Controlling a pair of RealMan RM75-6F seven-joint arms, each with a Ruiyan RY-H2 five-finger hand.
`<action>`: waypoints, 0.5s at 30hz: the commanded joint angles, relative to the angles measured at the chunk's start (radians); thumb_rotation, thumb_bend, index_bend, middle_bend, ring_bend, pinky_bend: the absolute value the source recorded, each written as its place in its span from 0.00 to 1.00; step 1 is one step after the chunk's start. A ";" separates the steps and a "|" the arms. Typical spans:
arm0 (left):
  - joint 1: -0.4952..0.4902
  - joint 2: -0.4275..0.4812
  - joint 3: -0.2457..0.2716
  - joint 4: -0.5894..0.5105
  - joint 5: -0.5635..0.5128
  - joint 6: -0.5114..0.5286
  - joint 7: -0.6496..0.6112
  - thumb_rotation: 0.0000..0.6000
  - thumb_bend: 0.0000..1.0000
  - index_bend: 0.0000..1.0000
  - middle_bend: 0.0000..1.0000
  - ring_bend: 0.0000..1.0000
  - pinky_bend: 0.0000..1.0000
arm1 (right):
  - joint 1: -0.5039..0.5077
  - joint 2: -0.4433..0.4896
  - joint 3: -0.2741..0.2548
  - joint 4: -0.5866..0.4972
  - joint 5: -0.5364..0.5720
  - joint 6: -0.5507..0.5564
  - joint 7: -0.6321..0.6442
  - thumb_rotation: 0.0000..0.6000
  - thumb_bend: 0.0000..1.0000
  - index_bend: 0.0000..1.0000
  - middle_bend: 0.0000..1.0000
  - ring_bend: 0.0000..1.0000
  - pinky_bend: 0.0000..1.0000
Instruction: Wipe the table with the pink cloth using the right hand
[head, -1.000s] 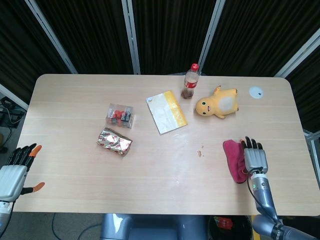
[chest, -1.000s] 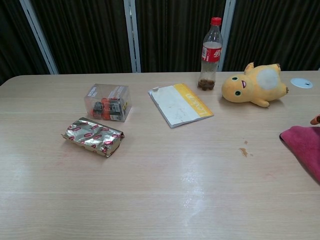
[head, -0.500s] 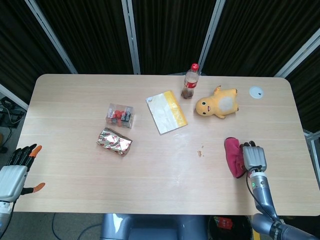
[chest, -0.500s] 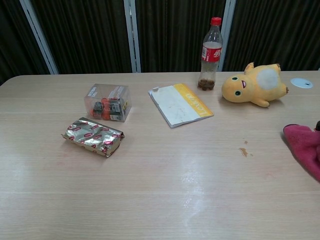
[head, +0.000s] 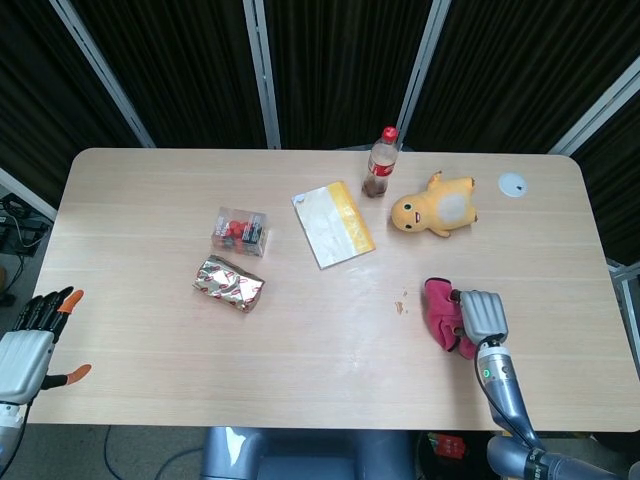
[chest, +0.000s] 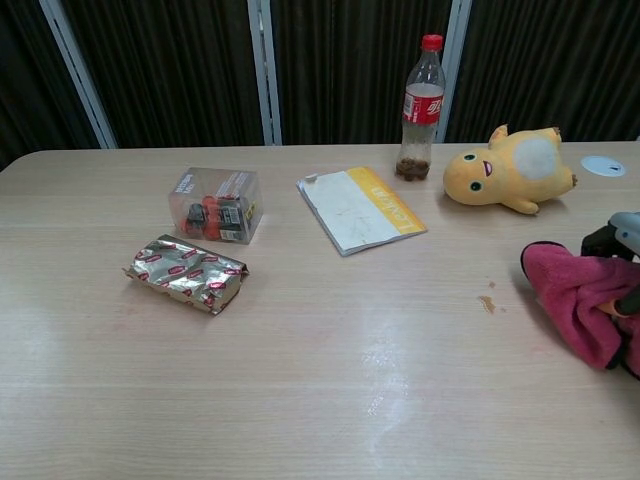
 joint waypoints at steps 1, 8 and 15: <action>0.001 0.001 0.001 0.001 0.001 0.002 -0.002 1.00 0.00 0.00 0.00 0.00 0.00 | 0.007 -0.015 0.005 -0.009 0.003 0.002 -0.005 1.00 0.36 0.73 0.64 0.54 0.71; 0.001 0.008 0.002 0.001 0.001 -0.001 -0.014 1.00 0.00 0.00 0.00 0.00 0.00 | 0.042 -0.066 0.035 -0.014 0.043 -0.017 -0.039 1.00 0.36 0.73 0.64 0.54 0.71; -0.002 0.016 0.005 -0.001 0.004 -0.009 -0.033 1.00 0.00 0.00 0.00 0.00 0.00 | 0.078 -0.131 0.047 -0.012 0.070 -0.036 -0.068 1.00 0.37 0.73 0.64 0.54 0.71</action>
